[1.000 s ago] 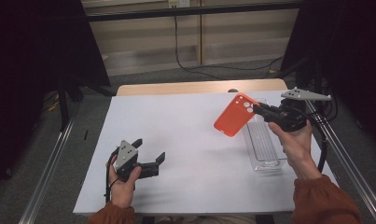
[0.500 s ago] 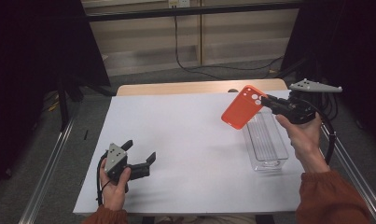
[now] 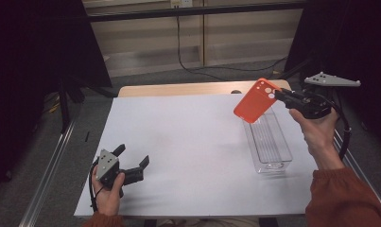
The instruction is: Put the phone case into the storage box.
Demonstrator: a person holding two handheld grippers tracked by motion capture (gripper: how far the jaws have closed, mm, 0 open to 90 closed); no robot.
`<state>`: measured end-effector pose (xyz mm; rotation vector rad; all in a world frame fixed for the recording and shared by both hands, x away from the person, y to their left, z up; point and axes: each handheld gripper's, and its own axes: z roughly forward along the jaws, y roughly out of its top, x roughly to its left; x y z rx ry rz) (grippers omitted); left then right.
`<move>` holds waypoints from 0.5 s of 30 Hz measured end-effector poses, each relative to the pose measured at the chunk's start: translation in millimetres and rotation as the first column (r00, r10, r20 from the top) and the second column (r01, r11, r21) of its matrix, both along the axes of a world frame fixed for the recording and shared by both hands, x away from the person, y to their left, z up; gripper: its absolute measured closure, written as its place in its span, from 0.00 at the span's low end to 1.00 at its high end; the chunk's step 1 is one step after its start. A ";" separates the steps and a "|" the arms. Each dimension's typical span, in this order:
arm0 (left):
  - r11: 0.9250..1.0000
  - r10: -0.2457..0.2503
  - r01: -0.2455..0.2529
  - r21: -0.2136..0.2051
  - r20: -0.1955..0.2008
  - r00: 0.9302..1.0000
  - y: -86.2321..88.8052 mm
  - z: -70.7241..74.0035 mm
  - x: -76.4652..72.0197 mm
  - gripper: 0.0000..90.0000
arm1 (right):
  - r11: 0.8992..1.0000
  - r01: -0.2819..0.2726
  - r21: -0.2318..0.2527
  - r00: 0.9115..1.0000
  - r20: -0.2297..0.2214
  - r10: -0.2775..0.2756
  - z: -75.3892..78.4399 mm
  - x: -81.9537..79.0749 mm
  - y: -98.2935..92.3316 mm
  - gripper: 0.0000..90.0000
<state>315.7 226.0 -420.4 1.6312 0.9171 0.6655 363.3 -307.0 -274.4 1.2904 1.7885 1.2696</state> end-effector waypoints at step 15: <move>1.000 0.017 -0.016 -0.020 0.017 1.000 3.0 -3.3 0.1 0.03 | 0.998 0.052 -0.029 0.999 0.018 -0.052 0.2 16.8 -17.3 0.89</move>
